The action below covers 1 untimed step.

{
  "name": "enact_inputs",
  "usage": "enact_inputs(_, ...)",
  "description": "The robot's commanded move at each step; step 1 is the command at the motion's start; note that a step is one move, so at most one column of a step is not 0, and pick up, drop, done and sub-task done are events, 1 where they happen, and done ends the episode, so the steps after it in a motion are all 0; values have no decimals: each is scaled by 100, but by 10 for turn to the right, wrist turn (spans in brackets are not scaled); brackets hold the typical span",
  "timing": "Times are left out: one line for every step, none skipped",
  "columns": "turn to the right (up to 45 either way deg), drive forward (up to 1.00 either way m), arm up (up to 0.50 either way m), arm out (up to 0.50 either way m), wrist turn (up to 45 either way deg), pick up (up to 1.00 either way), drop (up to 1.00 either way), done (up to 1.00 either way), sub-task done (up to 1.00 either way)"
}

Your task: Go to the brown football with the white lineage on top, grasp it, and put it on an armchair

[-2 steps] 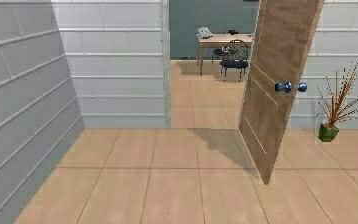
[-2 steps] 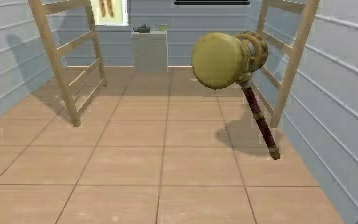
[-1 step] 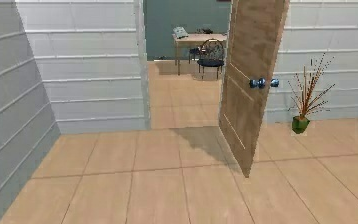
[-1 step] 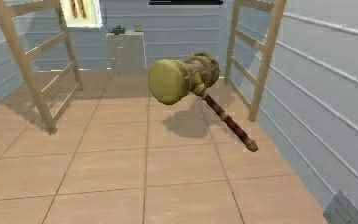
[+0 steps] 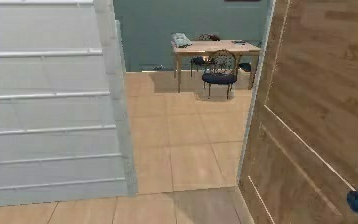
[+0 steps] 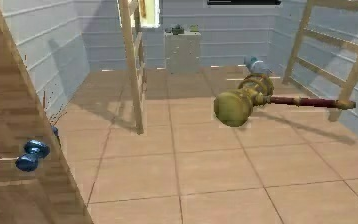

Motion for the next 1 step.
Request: enact_inputs(0, 100, 0, 0, 0, 0, 0, 0, 0)
